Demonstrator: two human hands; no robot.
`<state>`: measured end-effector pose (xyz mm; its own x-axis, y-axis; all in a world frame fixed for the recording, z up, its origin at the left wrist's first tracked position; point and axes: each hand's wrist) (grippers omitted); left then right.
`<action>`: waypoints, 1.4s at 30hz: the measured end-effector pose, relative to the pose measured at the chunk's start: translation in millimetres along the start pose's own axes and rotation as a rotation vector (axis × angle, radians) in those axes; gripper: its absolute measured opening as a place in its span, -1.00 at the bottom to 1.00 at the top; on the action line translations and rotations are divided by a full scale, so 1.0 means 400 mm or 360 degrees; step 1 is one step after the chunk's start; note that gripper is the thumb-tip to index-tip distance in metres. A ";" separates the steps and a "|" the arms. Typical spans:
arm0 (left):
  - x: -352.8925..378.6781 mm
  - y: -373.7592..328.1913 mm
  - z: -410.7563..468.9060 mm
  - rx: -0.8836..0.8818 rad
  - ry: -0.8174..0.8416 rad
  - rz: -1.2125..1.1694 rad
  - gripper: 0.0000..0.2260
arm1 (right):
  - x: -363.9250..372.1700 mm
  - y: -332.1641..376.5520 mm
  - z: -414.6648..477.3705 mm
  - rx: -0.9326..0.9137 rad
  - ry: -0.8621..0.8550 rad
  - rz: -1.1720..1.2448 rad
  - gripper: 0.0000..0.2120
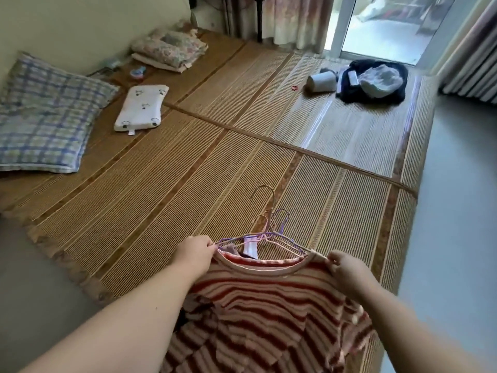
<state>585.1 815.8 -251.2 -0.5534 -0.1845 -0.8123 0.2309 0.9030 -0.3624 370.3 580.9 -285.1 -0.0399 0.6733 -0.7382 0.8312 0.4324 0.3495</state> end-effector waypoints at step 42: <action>-0.995 0.751 -1.403 -0.0566 -0.1828 0.0715 -0.39 | 0.248 1.487 -1.397 -0.3205 -0.0188 -0.0093 -0.52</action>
<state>425.5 1378.2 219.8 0.5624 0.0951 -0.8214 -0.1072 0.9934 0.0416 550.9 1240.0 171.9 0.0606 0.6377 -0.7679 -0.8573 0.4272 0.2872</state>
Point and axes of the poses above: each hand's wrist, its own z-axis towards the middle knuckle, its own x-axis out of the palm, y = z × x, and after that the axes turned 8 degrees about -z, right-handed
